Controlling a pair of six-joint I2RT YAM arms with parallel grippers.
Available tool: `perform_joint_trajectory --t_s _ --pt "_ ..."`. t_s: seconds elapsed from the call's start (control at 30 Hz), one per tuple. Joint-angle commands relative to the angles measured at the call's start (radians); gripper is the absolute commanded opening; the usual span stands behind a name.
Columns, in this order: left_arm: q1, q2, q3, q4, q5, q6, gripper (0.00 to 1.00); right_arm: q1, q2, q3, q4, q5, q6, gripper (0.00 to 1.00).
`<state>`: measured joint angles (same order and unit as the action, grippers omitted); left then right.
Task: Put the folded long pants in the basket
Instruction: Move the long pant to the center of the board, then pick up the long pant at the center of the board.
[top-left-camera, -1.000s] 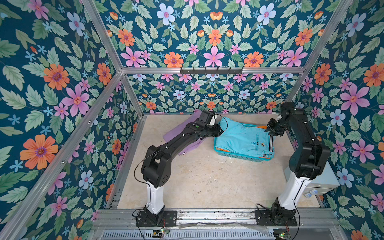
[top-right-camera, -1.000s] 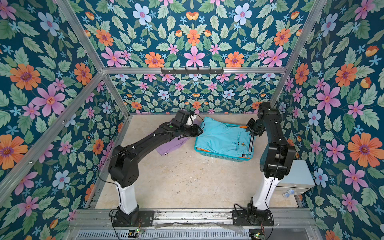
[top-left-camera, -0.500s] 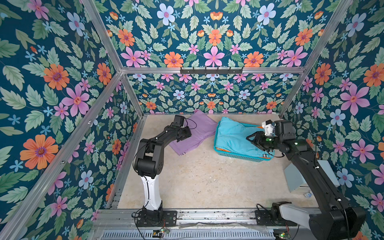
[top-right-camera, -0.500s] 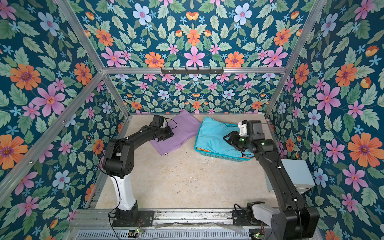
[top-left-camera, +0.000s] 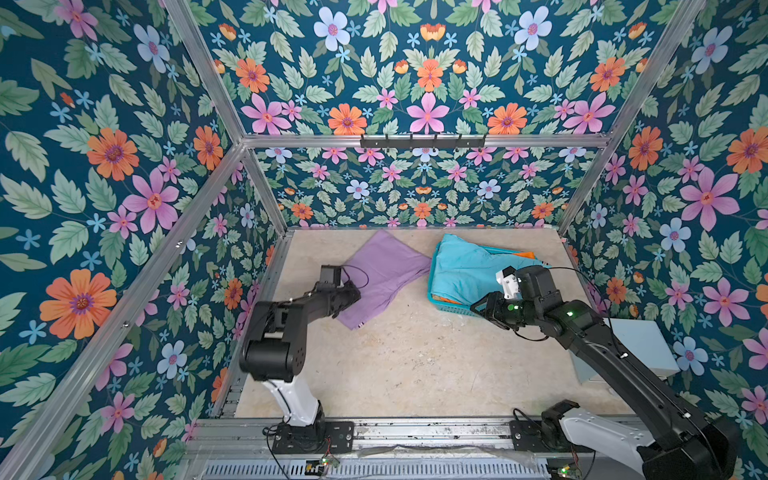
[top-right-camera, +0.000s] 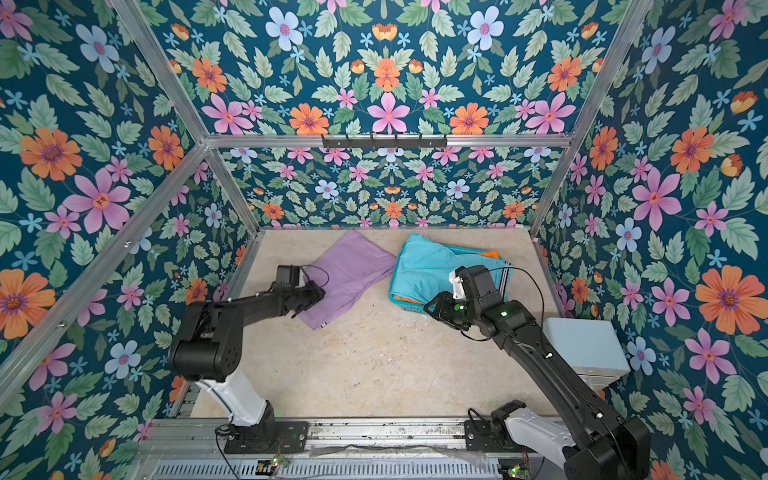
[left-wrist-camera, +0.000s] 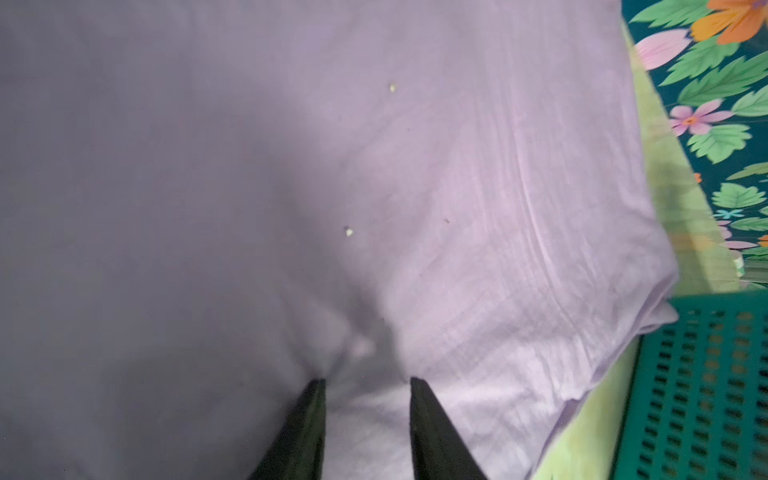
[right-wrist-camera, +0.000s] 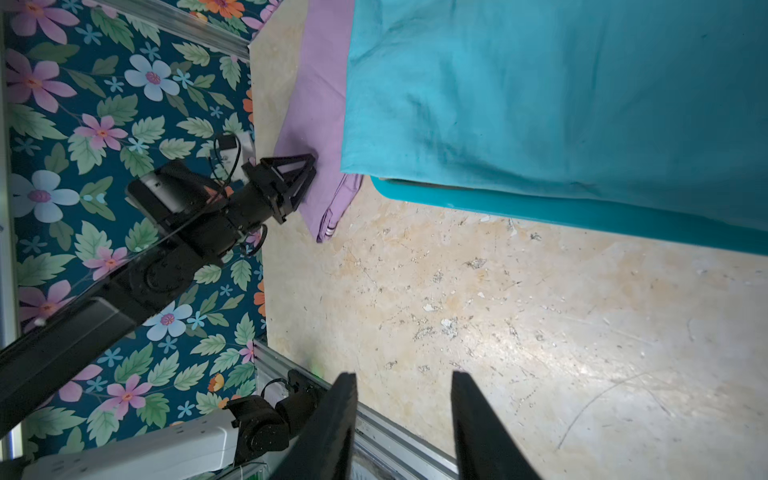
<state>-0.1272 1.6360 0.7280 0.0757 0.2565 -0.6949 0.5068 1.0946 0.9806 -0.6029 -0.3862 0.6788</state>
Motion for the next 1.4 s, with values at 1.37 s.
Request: perform_joint_trajectory --t_s 1.37 --pt "0.046 0.653 0.968 -0.706 0.008 0.345 0.18 0.642 1.012 0.560 0.206 0.216 0.141 0.23"
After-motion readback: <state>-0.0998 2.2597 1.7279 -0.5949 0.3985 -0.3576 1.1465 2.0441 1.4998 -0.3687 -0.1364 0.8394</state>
